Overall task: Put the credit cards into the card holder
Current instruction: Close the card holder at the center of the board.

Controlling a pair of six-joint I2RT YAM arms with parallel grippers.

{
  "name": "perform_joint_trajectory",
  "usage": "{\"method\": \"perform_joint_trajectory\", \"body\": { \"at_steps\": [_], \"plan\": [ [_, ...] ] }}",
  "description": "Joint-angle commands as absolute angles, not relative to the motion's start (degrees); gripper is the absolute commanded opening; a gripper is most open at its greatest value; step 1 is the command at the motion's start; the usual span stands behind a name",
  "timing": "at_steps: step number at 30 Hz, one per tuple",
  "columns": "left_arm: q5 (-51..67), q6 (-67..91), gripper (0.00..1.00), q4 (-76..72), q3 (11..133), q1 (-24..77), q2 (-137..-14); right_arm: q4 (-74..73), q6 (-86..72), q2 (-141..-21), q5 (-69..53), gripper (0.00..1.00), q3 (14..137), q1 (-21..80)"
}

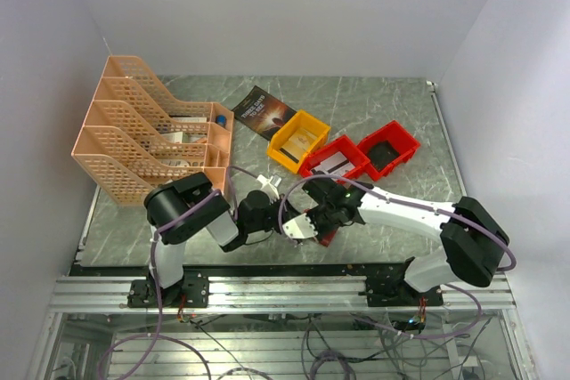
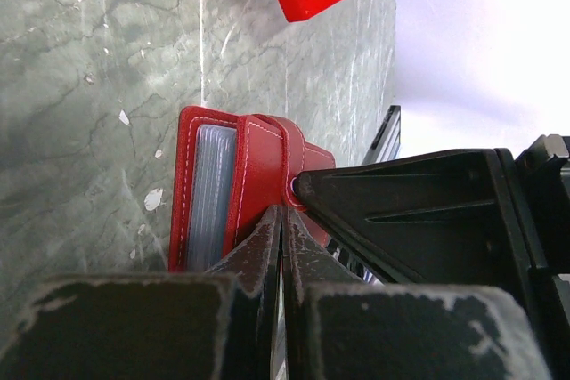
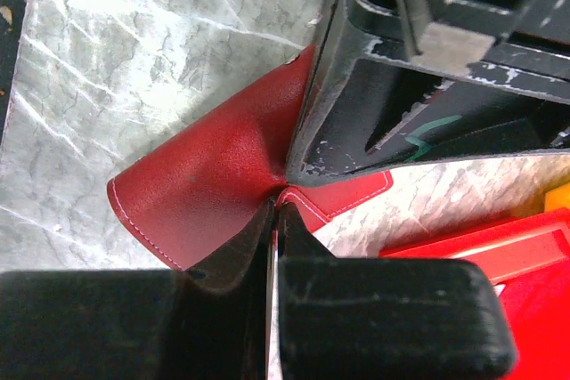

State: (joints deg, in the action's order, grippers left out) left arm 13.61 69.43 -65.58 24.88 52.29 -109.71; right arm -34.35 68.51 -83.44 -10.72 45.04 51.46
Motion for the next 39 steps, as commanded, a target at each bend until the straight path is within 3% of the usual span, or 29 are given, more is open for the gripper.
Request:
{"method": "perform_joint_trajectory", "body": {
  "at_steps": [1, 17, 23, 26, 35, 39],
  "plan": [
    [9.1, 65.0, 0.07, -53.6, 24.9, 50.2, -111.3, -47.4, 59.2, -92.2, -16.2, 0.0, 38.6, 52.6],
    [8.2, 61.0, 0.11, -50.9, 23.0, 48.6, -99.0, -38.2, 44.3, -92.7, -14.6, 0.0, 39.1, 53.7],
    [4.7, 55.7, 0.38, -36.3, 24.9, 48.5, -91.6, -33.9, 40.2, -89.8, -12.4, 0.0, 39.3, 53.5],
    [6.4, 53.0, 0.43, -33.0, 27.3, 48.6, -92.7, -32.0, 39.0, -87.9, -11.8, 0.0, 39.1, 53.2],
    [13.5, 51.0, 0.44, -37.4, 31.7, 48.5, -99.7, -30.6, 39.2, -85.7, -11.7, 0.0, 38.8, 52.3],
    [15.5, 50.8, 0.37, -38.8, 32.5, 48.6, -100.6, -30.3, 39.3, -85.6, -12.0, 0.0, 38.9, 52.3]
  ]
}}
